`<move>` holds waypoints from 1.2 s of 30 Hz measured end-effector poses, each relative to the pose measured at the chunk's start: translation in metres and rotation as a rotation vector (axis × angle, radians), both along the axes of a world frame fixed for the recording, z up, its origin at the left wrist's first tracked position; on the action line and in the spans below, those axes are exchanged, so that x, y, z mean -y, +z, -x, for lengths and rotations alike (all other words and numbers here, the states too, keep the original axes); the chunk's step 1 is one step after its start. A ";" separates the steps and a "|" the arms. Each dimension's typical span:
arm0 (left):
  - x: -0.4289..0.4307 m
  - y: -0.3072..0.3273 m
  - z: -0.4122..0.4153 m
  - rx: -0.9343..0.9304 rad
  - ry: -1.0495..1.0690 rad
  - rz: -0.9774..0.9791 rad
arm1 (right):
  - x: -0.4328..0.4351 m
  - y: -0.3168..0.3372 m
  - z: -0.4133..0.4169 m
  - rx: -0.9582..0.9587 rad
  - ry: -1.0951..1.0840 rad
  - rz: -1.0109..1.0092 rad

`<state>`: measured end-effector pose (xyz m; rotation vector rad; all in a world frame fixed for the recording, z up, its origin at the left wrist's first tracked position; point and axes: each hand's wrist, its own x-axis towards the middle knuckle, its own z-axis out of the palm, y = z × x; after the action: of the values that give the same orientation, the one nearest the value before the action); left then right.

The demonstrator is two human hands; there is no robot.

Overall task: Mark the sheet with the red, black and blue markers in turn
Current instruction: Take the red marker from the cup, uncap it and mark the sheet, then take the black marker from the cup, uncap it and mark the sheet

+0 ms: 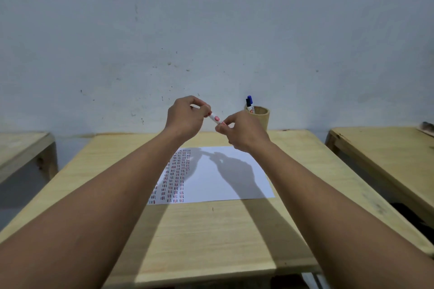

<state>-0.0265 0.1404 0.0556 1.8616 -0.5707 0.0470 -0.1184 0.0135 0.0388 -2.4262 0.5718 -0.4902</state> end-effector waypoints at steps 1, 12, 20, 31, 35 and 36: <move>0.005 0.004 0.002 0.043 -0.010 -0.037 | 0.004 0.001 0.001 -0.032 -0.007 0.054; 0.073 -0.018 -0.006 0.002 -0.034 -0.015 | 0.074 0.013 0.003 0.097 -0.119 0.092; 0.130 -0.060 -0.020 -0.011 -0.132 -0.222 | 0.130 0.039 -0.021 0.268 -0.237 0.052; 0.176 -0.081 -0.035 -0.037 -0.233 -0.234 | 0.167 0.005 -0.065 0.033 -0.200 0.018; 0.182 -0.088 -0.038 -0.048 -0.252 -0.189 | 0.174 -0.006 -0.073 -0.045 -0.206 -0.008; 0.182 -0.090 -0.039 -0.052 -0.248 -0.175 | 0.175 -0.007 -0.074 -0.040 -0.213 -0.013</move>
<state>0.0127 -0.0420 -0.0341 1.9406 -0.7853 -0.2212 -0.0448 -0.1616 0.0319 -2.3790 0.8538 -0.5237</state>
